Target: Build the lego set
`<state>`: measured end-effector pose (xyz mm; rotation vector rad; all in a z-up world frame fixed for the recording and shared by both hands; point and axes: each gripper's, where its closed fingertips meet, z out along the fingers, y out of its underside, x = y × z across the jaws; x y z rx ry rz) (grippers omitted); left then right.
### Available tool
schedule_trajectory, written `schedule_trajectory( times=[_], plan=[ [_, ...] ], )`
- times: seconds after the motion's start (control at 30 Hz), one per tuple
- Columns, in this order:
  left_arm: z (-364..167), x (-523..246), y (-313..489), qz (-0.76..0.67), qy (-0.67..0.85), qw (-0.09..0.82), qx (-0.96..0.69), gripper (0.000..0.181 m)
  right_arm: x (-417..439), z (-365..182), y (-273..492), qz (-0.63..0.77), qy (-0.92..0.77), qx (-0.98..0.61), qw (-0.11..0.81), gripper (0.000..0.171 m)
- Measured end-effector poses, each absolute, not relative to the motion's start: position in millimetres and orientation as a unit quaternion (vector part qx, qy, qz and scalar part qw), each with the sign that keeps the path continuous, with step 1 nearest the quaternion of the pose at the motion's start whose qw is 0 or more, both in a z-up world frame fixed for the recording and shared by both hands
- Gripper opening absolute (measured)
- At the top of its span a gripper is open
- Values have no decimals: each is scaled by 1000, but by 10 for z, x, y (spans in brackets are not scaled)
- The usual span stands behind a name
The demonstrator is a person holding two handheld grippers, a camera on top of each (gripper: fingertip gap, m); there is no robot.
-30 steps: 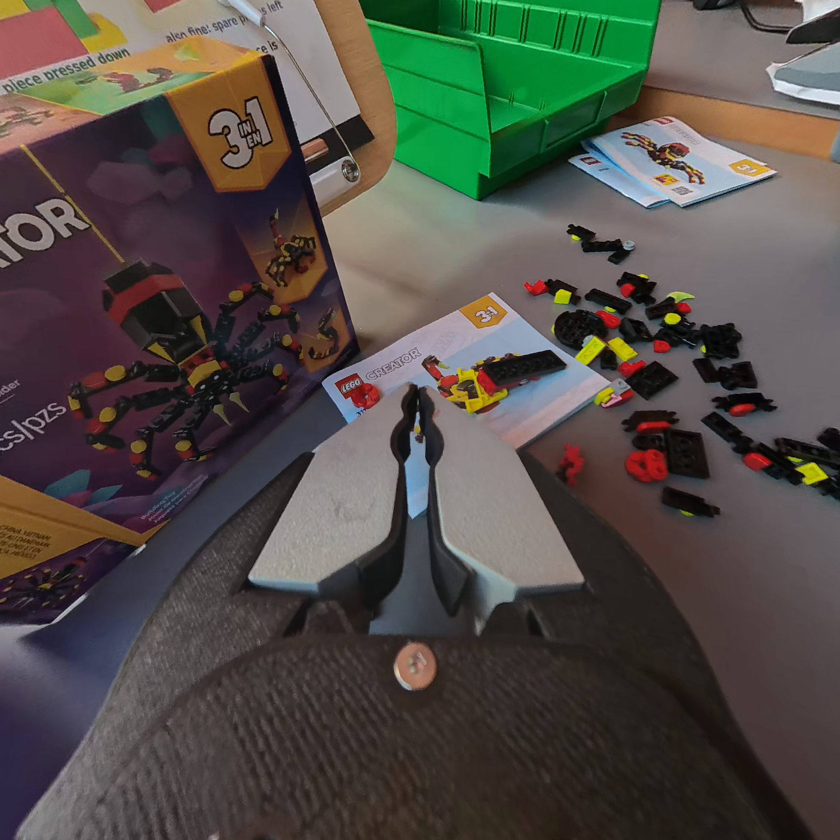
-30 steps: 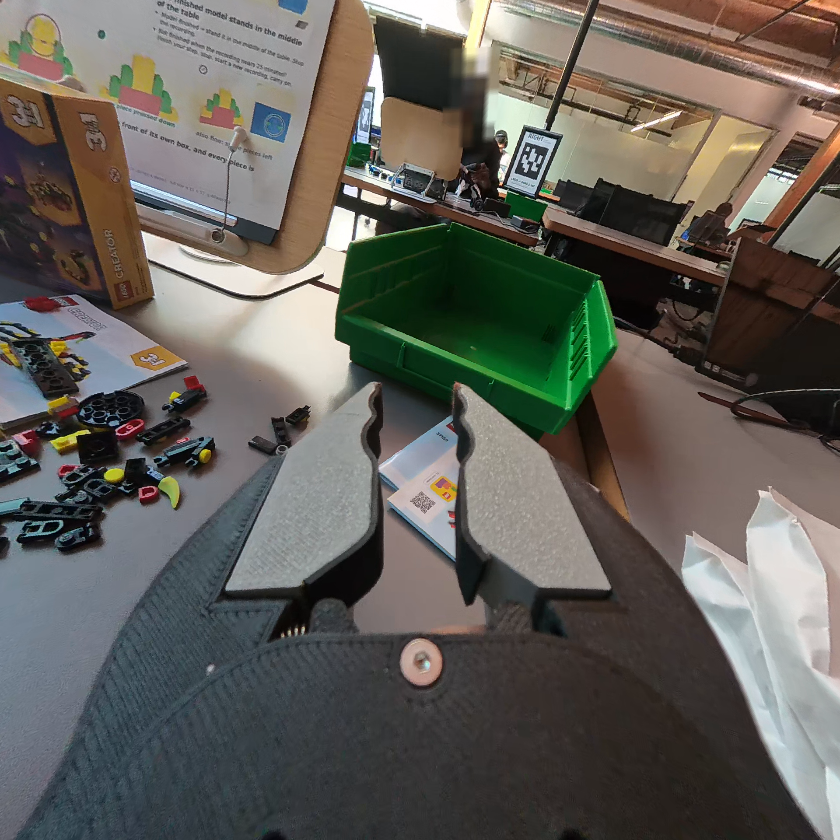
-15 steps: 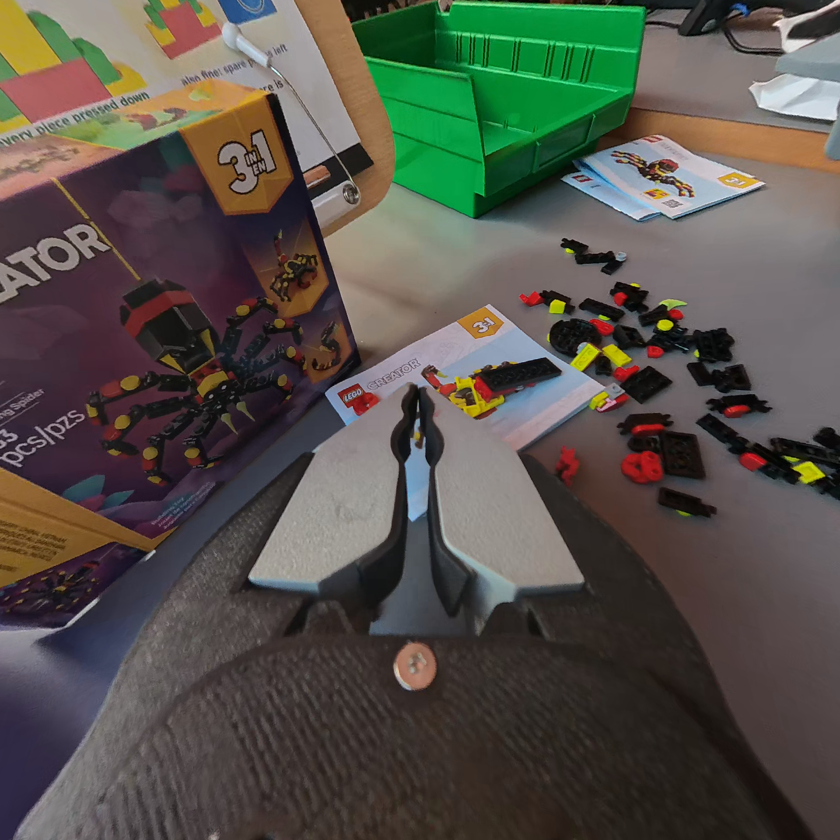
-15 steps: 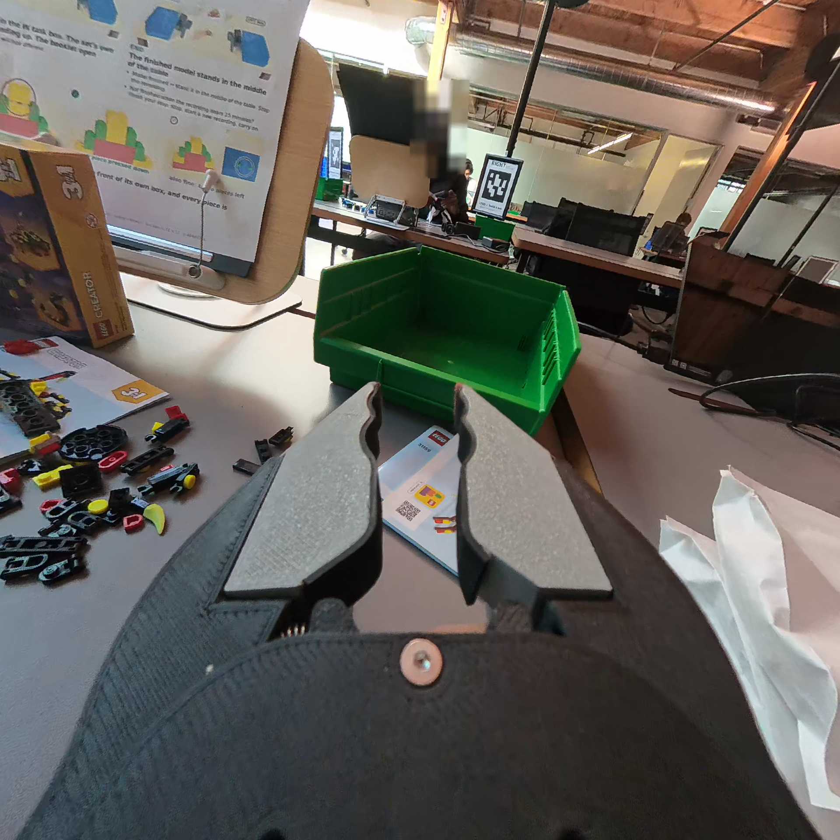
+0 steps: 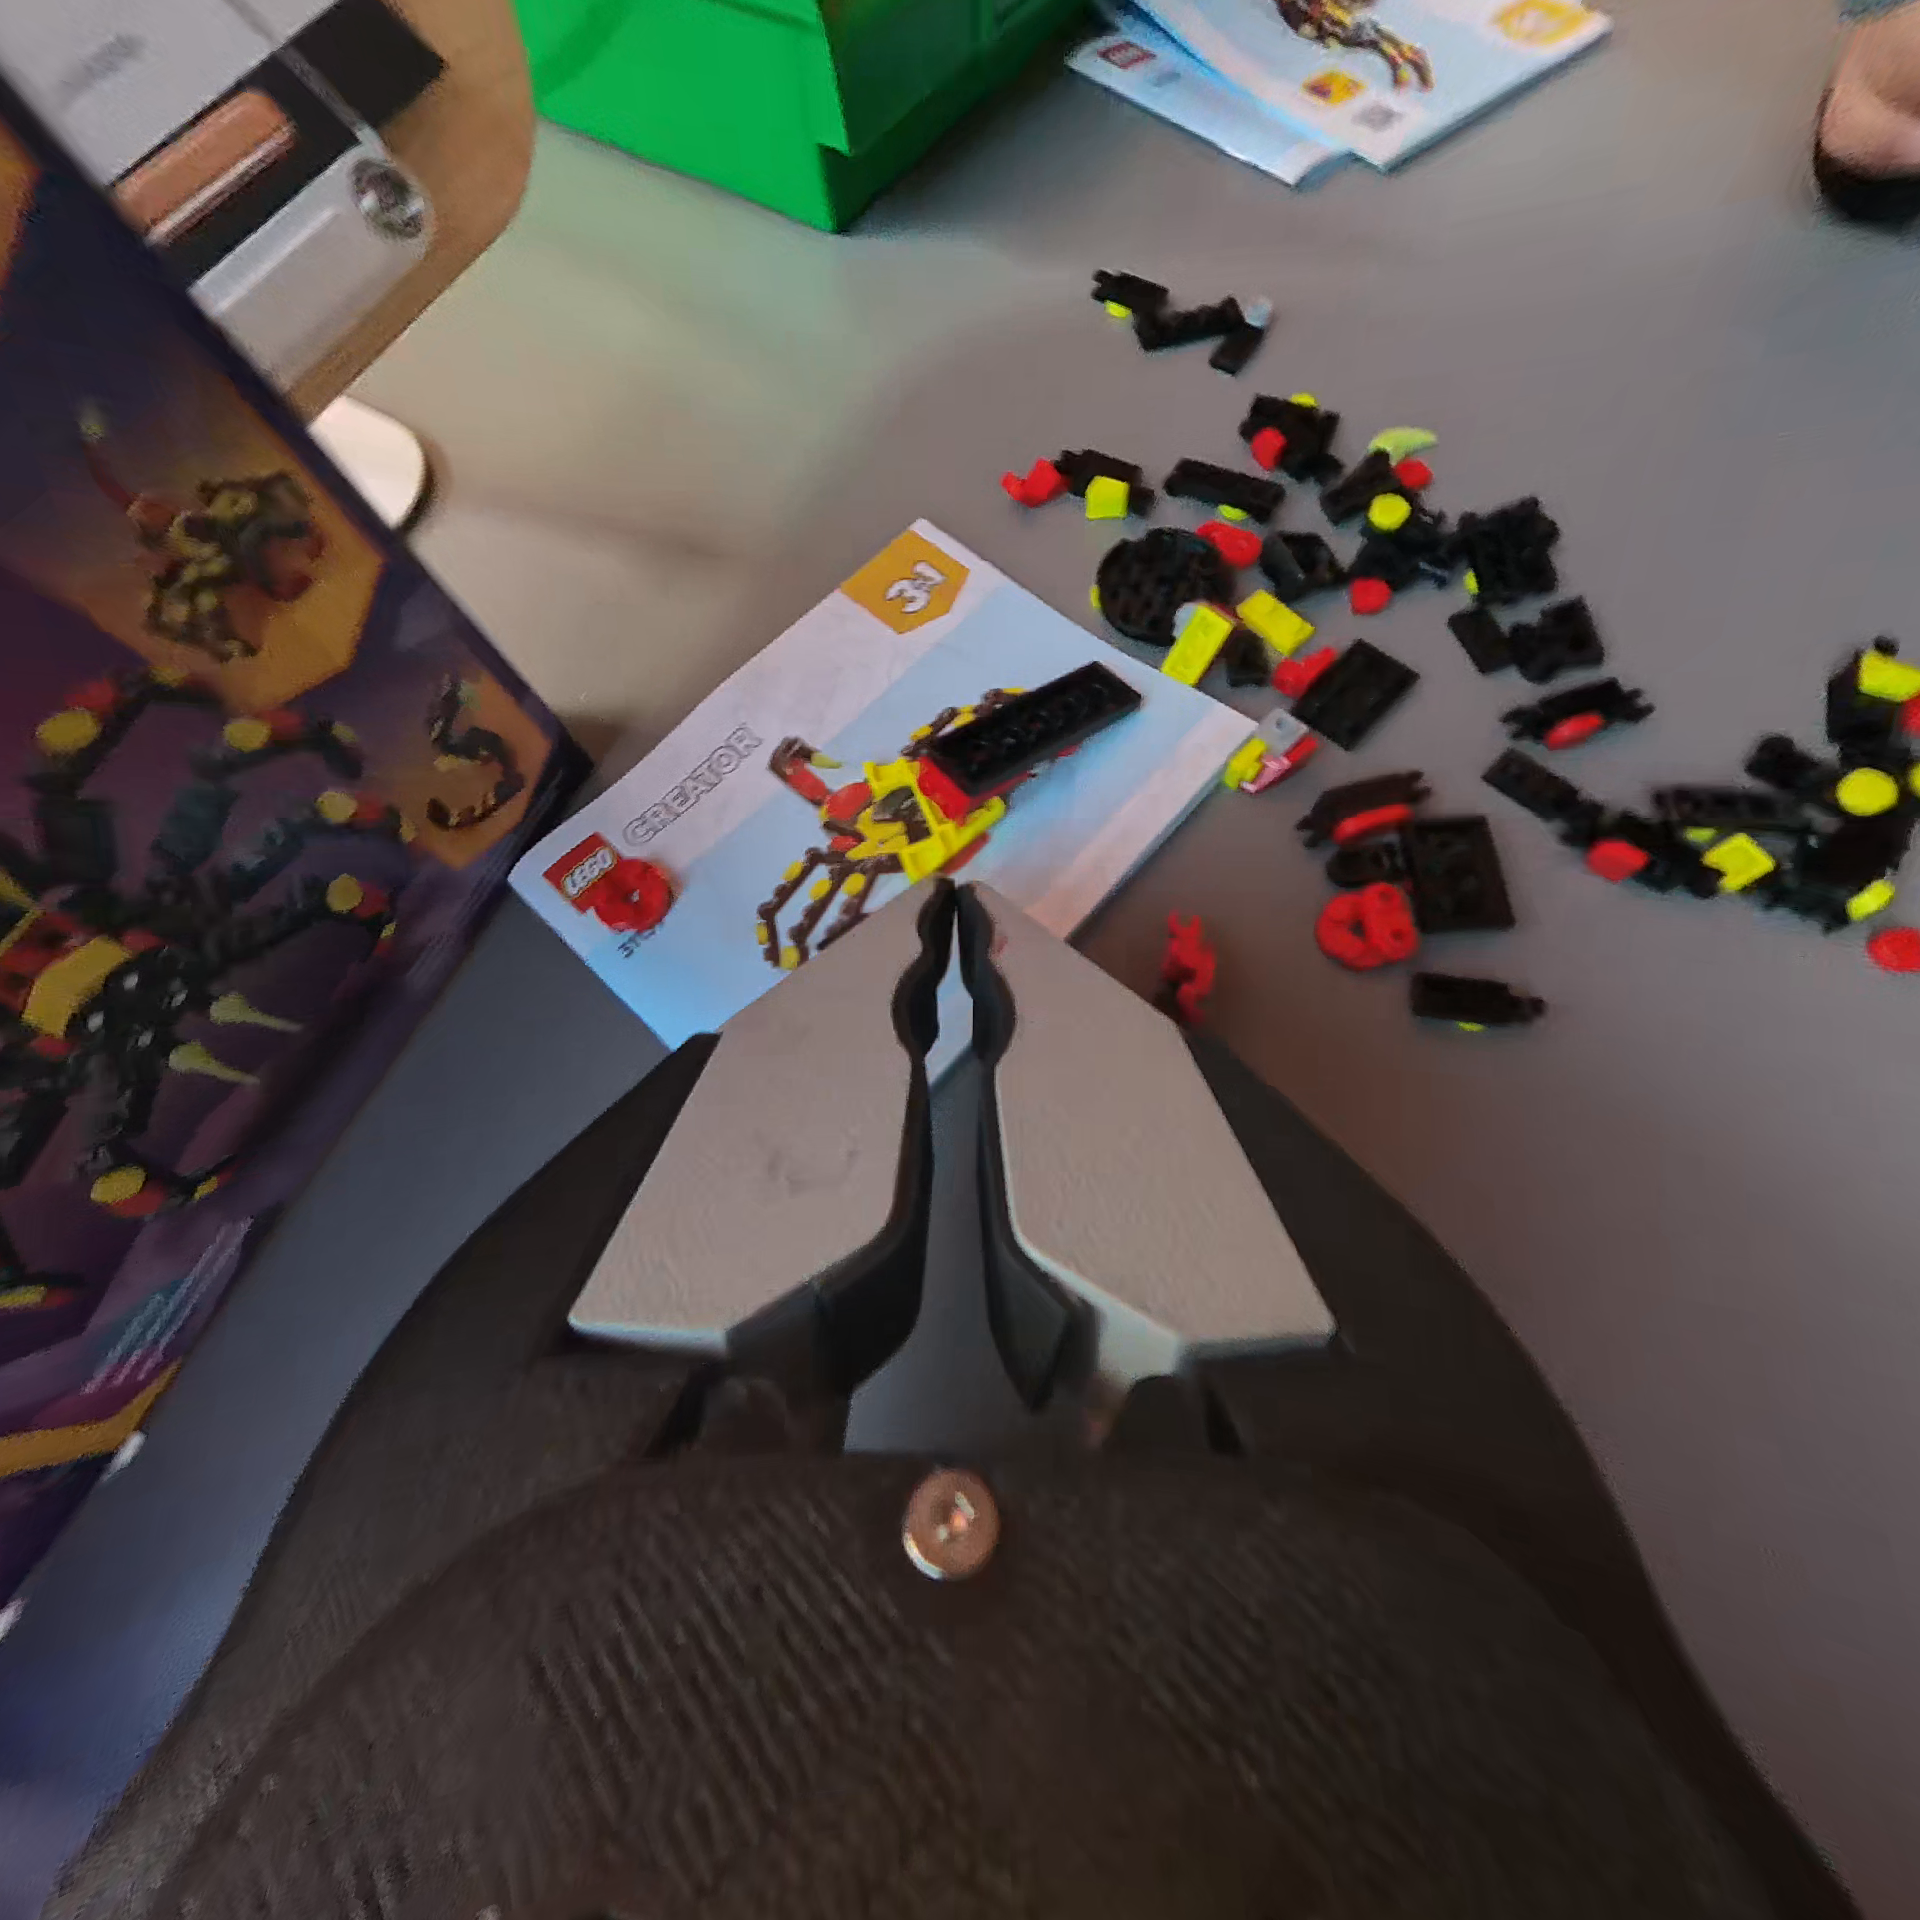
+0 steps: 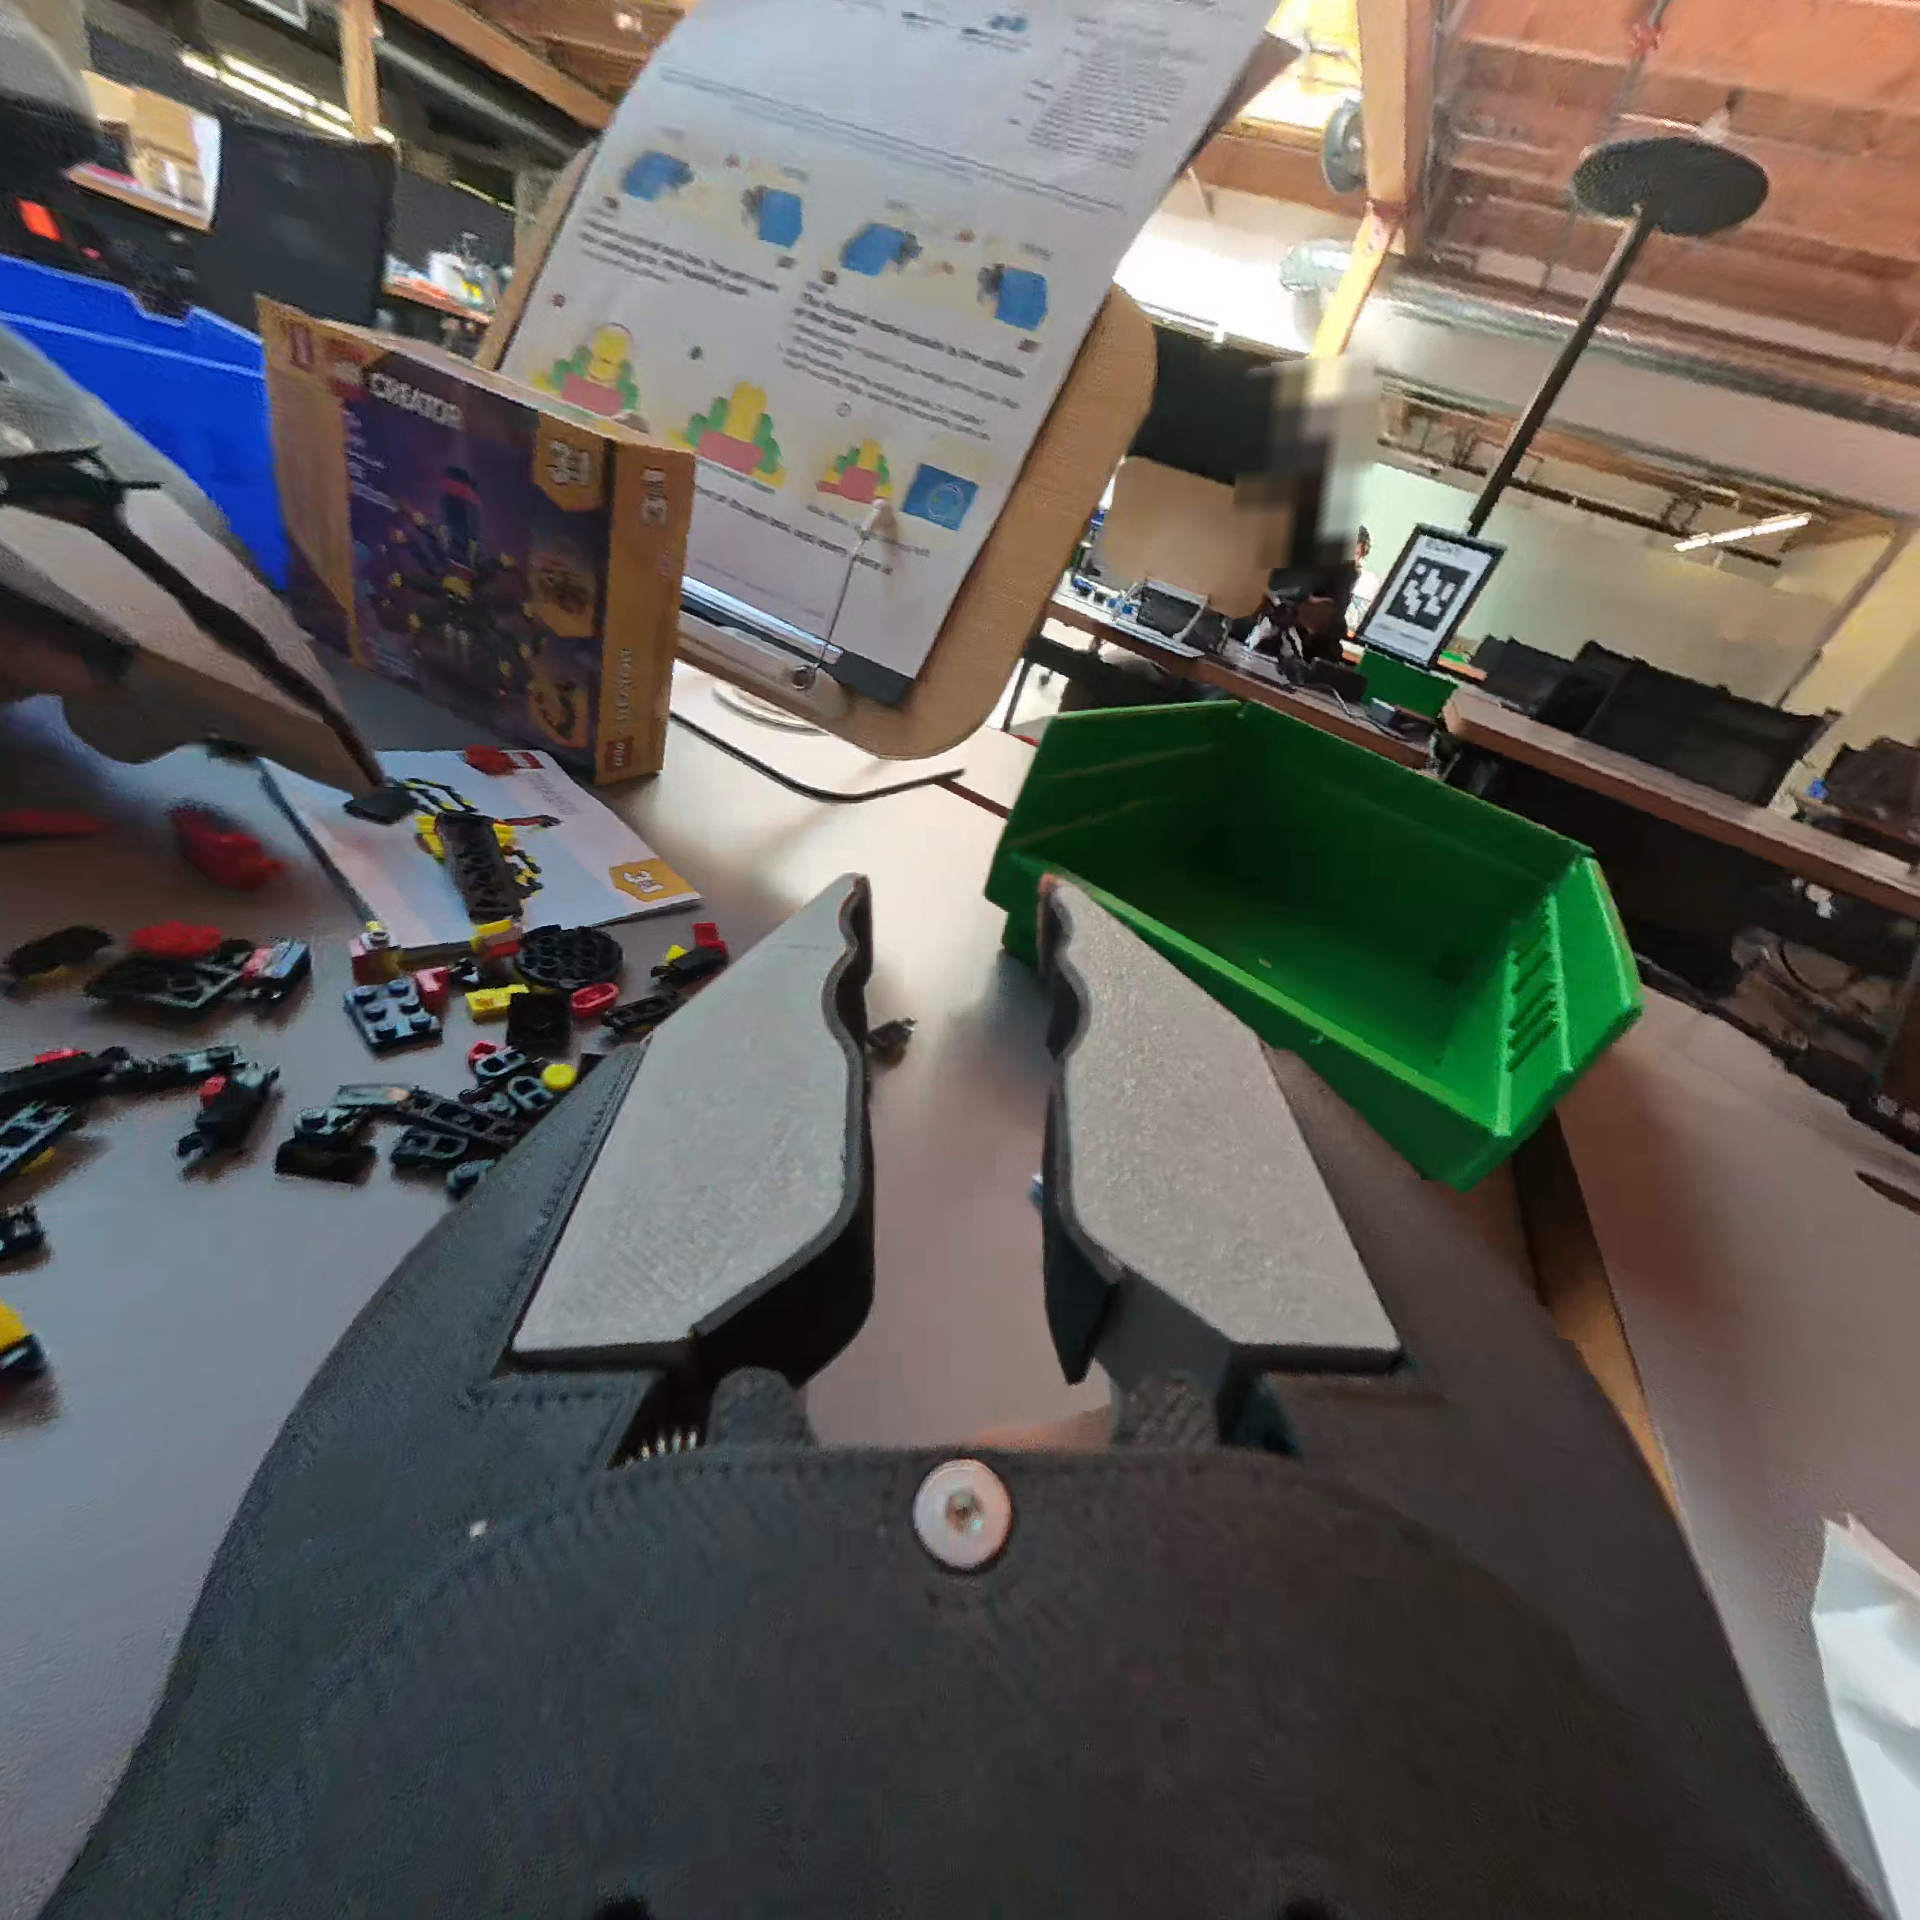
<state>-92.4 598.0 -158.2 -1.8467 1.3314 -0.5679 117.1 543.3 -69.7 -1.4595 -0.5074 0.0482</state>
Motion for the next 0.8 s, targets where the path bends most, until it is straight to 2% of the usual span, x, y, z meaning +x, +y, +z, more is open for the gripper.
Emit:
schedule_trajectory(
  times=[0.03,0.13,0.2,0.27,0.47,0.5,0.8],
  plan=[
    [-1564,-905,5929,-215,540,399,-709,0,1100,-712,5420,18,-245,-657,713,29],
    [-1402,-891,5813,-231,551,446,-667,0,765,-757,5369,54,-305,-644,700,23],
    [-1367,-895,5776,-249,548,447,-662,0,612,-808,5420,65,-341,-640,686,16],
    [-1396,-873,5704,-265,564,426,-656,1,580,-860,5598,46,-359,-641,677,10],
    [-1619,-842,5358,-329,633,286,-640,26,440,-857,6087,50,-391,-615,683,6],
    [-1615,-853,5338,-334,637,282,-635,21,408,-846,6133,52,-396,-608,687,5],
    [-1572,-1015,5469,-270,639,359,-625,24,235,-800,5971,96,-410,-588,690,2]
  ],
)
